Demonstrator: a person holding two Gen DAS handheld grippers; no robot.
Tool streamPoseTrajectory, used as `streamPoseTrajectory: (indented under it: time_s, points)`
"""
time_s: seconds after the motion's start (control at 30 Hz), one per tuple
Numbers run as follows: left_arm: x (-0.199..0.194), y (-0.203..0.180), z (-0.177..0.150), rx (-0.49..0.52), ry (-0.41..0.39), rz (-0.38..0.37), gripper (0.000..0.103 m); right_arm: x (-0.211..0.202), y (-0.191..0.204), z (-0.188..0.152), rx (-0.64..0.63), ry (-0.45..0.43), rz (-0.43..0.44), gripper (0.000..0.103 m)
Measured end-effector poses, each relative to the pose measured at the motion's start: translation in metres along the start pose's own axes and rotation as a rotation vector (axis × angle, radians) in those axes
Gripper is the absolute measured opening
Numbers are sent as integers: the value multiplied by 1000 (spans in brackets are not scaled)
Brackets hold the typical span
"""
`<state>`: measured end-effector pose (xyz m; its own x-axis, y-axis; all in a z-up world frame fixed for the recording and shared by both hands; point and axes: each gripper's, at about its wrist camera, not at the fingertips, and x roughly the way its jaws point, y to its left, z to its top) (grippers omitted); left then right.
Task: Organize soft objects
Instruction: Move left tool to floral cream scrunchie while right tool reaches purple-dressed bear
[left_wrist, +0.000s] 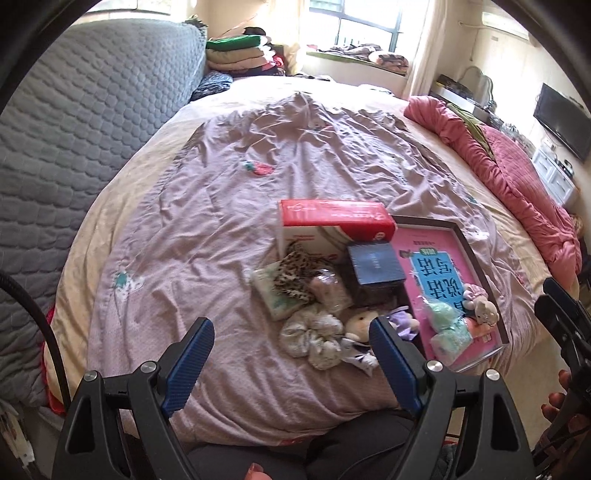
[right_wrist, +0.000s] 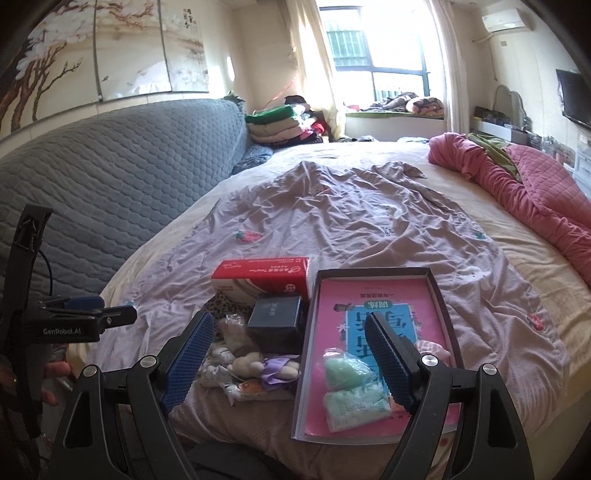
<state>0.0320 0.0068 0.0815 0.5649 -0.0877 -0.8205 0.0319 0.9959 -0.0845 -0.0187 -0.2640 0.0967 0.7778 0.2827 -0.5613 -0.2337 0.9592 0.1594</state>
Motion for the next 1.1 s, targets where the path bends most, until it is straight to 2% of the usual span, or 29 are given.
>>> streamPoseTrajectory:
  time_s: [0.37,1.1]
  points:
    - [25,21,-20,-12,62,14,85,25,16,-10,-58,65,30,85]
    - [94,25,-43,-29,204,-51,86,98,36,-43,-207,260,66,85]
